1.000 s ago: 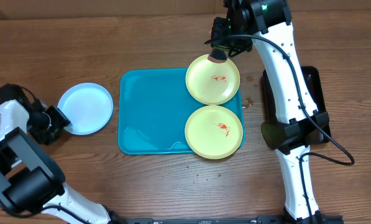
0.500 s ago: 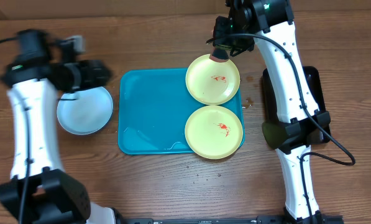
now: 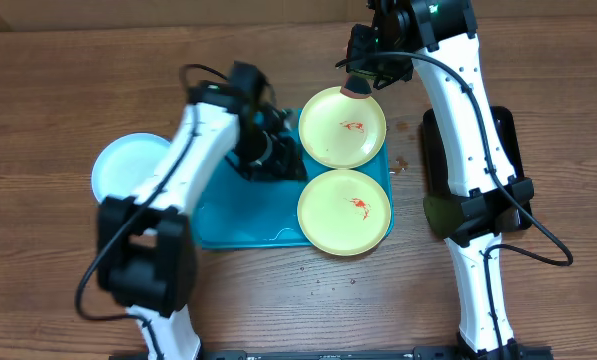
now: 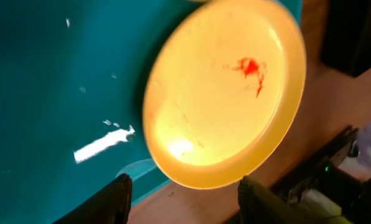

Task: Clean dirty plates on tray and stack at the side
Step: 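Release the white plate and move left gripper to the yellow plates, then grip the lower yellow plate rim and drag it left across the tray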

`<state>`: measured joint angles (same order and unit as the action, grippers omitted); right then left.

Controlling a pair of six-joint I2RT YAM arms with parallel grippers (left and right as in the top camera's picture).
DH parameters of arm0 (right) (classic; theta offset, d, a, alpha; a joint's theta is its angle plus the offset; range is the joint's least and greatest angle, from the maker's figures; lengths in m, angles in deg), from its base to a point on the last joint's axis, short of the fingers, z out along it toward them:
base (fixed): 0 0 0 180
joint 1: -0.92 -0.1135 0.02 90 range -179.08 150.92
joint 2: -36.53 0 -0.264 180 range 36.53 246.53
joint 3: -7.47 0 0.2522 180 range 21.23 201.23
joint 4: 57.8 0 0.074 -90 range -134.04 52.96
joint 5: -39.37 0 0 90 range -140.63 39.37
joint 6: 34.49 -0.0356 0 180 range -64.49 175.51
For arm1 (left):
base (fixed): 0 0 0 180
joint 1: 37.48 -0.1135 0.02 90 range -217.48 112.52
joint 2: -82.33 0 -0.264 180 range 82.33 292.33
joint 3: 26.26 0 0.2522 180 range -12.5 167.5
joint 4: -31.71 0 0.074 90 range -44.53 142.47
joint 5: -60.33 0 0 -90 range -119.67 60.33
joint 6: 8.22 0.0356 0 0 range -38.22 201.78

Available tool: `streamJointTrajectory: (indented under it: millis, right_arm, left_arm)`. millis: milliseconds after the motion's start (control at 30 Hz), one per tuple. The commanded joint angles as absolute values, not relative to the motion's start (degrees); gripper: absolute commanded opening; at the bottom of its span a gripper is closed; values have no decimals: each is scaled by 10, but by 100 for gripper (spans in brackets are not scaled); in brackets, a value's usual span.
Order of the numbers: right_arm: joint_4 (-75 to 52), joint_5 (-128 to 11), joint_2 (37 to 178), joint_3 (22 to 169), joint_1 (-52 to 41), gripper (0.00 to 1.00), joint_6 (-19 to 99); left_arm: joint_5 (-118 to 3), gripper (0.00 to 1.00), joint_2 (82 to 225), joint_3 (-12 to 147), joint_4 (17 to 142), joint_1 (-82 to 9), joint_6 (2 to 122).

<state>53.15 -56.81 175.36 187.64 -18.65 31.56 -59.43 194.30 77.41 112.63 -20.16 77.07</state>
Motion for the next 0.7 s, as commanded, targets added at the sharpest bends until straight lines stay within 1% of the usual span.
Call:
streamJointTrajectory:
  millis: [0, 133, 300, 467, 667]
  right_arm:
    - [530, -572, 1733, 1890, -185, 4, 320]
    - [530, -572, 1733, 1890, -185, 4, 320]
    - [530, -572, 1733, 1890, -185, 4, 319]
    - [530, -572, 1734, 1890, -185, 4, 319]
    - [530, -572, 1733, 1890, -185, 4, 319]
  left_arm:
    - [-582, 55, 1974, 774, 1151, -178, 757]
    - [-537, 46, 1974, 750, 1154, -166, 749]
    - [-490, 41, 1974, 689, 1122, -162, 749]
    - [-521, 38, 1974, 651, 1053, -164, 749]
    - [-567, 38, 1974, 651, 1028, -164, 749]
